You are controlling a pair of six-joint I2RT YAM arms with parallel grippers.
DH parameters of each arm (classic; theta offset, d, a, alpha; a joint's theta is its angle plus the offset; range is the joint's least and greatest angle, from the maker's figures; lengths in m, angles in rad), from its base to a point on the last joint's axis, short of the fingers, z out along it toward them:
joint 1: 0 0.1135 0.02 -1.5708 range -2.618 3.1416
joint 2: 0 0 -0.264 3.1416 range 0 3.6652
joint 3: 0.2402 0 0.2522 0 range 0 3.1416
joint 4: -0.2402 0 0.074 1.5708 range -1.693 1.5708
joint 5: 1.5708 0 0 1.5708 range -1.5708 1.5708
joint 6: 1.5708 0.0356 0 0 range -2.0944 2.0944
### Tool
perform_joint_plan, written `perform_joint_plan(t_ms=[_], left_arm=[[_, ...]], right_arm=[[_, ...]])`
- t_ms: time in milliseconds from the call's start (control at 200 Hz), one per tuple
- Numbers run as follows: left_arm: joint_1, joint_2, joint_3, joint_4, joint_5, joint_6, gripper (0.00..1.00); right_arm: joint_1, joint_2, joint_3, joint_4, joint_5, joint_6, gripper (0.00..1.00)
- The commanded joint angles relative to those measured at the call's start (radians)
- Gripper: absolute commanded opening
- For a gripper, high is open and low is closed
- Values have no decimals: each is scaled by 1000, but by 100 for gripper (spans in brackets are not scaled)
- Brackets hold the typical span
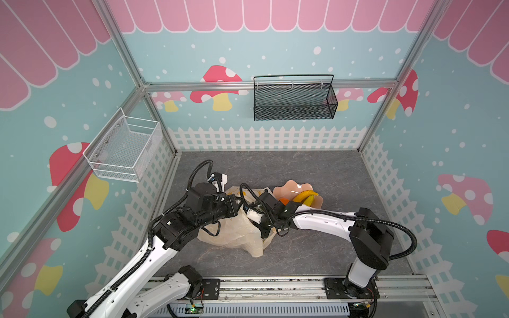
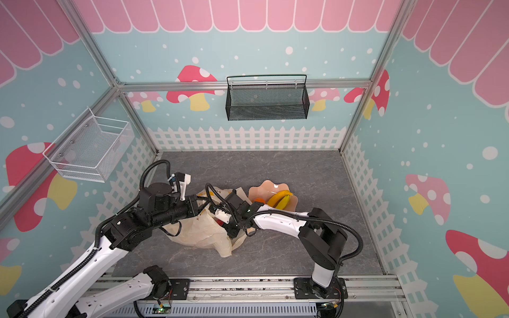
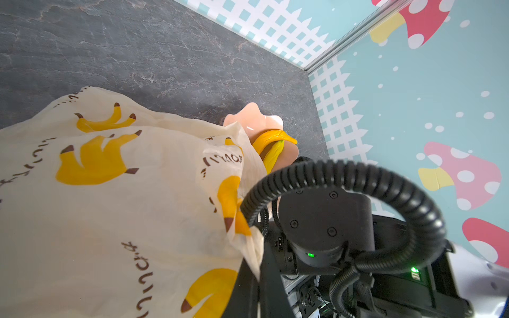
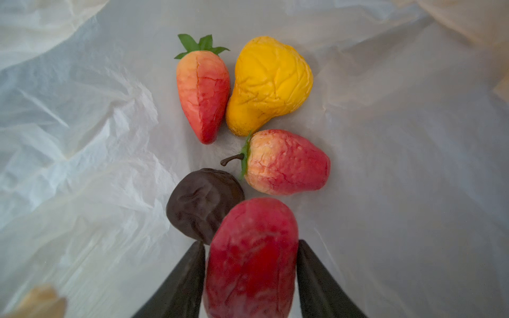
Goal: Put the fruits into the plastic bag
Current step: 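Lower the strawberry into the bag and open the right gripper, then withdraw the right gripper from the bag toward the small orange in the bowl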
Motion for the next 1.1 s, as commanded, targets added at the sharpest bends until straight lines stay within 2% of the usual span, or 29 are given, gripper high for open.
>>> perform_joint_plan(t_ms=[0,180,815,1091], left_arm=[[4,-15,13,19,1,-4,0],[4,-28,4,18,-7,-9,0],[7,-62,-14,-13,-70,-24,0],[10,-65,-13,-19,-77,-25,0]], right_arm=[[7,-24,17,12,-21,6,64],[5,-82,11,11,-31,20,75],[-54,-412,1,-116,-54,37,84],[-102,-536,54,-119,-76,79,86]])
